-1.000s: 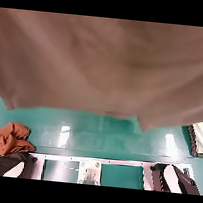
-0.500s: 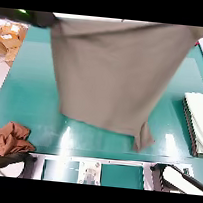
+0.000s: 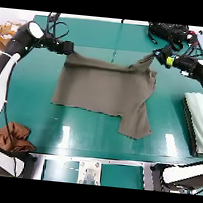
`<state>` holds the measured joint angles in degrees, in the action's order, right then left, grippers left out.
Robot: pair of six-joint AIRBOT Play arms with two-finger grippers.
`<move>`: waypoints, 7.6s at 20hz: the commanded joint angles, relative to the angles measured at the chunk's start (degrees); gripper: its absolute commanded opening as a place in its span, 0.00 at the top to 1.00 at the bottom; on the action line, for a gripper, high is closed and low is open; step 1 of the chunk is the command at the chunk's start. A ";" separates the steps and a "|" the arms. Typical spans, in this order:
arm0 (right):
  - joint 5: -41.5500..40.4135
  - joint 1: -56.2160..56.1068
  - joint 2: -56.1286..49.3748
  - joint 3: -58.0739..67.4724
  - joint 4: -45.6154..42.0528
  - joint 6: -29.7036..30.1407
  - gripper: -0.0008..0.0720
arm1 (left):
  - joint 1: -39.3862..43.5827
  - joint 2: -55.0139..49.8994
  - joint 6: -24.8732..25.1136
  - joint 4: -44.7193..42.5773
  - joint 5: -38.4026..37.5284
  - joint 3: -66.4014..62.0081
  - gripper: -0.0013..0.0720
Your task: Fold the shirts.
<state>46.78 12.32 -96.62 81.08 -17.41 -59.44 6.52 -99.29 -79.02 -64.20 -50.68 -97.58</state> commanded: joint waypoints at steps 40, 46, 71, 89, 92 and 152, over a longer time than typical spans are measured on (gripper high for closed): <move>12.94 10.32 25.49 -34.32 -17.11 -4.74 0.97 | -17.33 11.26 13.92 17.11 -32.26 18.64 0.95; 19.34 16.55 45.42 -2.05 -17.33 -12.96 0.97 | -17.33 32.46 11.50 25.27 -26.99 -5.14 0.96; 0.31 8.09 33.83 -17.99 -22.21 -6.23 0.97 | -14.25 25.90 20.37 20.92 -12.22 17.51 0.95; 6.23 7.17 -3.76 2.51 -31.71 -11.96 0.97 | -8.28 4.61 19.91 13.25 3.82 17.73 0.95; 13.25 7.02 -3.76 1.53 -40.70 -14.05 0.97 | -8.28 3.74 17.81 10.12 -1.44 17.77 0.95; 27.17 8.57 43.56 -50.47 -56.04 -34.75 0.97 | 6.16 30.05 -15.58 -6.69 -14.88 53.94 0.95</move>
<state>67.94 20.67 -54.19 28.36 -67.64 -91.44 13.15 -69.34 -94.83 -65.01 -54.50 -40.38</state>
